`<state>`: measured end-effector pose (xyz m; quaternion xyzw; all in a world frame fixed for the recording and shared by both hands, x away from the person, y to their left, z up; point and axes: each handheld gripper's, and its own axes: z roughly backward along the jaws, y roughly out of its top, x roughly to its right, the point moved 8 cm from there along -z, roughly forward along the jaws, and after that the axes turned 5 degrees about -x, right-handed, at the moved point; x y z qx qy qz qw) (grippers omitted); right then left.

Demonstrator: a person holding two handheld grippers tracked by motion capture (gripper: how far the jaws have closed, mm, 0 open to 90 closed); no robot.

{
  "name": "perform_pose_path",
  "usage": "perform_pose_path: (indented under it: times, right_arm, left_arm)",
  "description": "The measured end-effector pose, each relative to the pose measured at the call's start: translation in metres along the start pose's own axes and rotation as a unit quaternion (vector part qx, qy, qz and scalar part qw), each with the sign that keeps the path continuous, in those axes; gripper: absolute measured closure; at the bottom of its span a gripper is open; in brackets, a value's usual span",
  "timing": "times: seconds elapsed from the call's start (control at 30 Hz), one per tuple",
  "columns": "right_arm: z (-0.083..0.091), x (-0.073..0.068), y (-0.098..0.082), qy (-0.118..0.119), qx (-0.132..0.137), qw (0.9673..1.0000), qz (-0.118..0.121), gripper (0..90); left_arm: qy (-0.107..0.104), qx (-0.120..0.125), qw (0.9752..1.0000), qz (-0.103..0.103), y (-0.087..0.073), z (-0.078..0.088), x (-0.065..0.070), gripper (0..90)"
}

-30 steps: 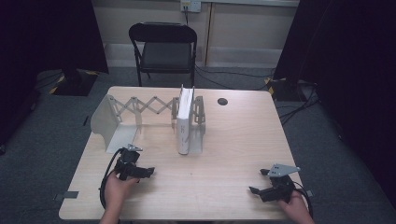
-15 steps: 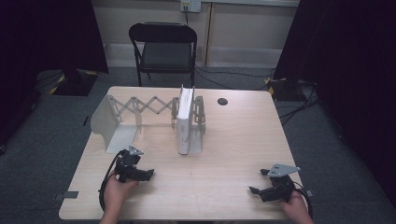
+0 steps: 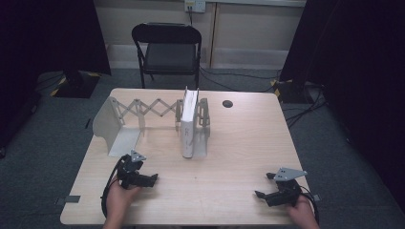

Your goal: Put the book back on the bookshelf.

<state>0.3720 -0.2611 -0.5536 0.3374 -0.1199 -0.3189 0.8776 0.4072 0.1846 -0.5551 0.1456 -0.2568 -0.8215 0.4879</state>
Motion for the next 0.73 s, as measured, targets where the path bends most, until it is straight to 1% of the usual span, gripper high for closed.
perform_pose_path:
  times: [0.03, 0.07, 0.1, 0.2, 0.23, 0.27, 0.43, 0.47, 0.6, 0.73]
  right_arm:
    - [0.0000, 0.0000, 0.0000, 0.000, 0.000, 1.0000, 0.000, 12.9]
    - [0.0000, 0.0000, 0.0000, 0.000, 0.000, 1.0000, 0.000, 12.9]
    - [0.0001, 0.0000, 0.0000, -0.001, 0.000, 1.0000, 0.000, 12.9]
    - [0.0000, -0.0002, 0.0000, -0.002, 0.001, 1.0000, -0.002, 12.9]
    - [0.0002, -0.0001, -0.0002, -0.003, 0.000, 1.0000, -0.002, 12.9]
    - [0.0003, -0.0001, -0.0003, -0.003, 0.001, 1.0000, -0.003, 12.9]
    - [0.0007, -0.0003, -0.0006, -0.004, 0.000, 1.0000, -0.005, 12.9]
    - [0.0007, -0.0003, -0.0006, -0.004, 0.000, 1.0000, -0.005, 12.9]
    - [0.0007, -0.0001, -0.0006, -0.005, 0.000, 1.0000, -0.004, 12.9]
    - [0.0008, -0.0003, -0.0007, -0.004, 0.000, 1.0000, -0.005, 12.9]
  left_arm:
    - [0.002, 0.005, 1.0000, 0.003, -0.0001, -0.0006, -0.0003, 0.6]
    - [0.001, 0.008, 1.0000, 0.001, -0.0005, -0.0005, -0.0005, 0.1]
    - [-0.001, 0.010, 0.9999, 0.004, -0.0005, -0.0005, -0.0001, 0.0]
    - [-0.002, 0.018, 0.9998, -0.002, -0.0014, -0.0006, -0.0010, 0.0]
    - [-0.003, 0.023, 0.9997, 0.003, -0.0011, -0.0008, -0.0004, 0.0]
    - [-0.002, 0.024, 0.9997, -0.001, -0.0017, -0.0006, -0.0008, 0.0]
    - [-0.003, 0.030, 0.9996, -0.001, -0.0024, -0.0006, -0.0006, 0.0]
    - [-0.003, 0.038, 0.9993, 0.000, -0.0025, -0.0009, -0.0005, 0.0]
    - [-0.007, 0.054, 0.9985, -0.006, -0.0036, -0.0011, -0.0010, 0.0]
    - [-0.007, 0.054, 0.9985, -0.007, -0.0036, -0.0011, -0.0010, 0.0]
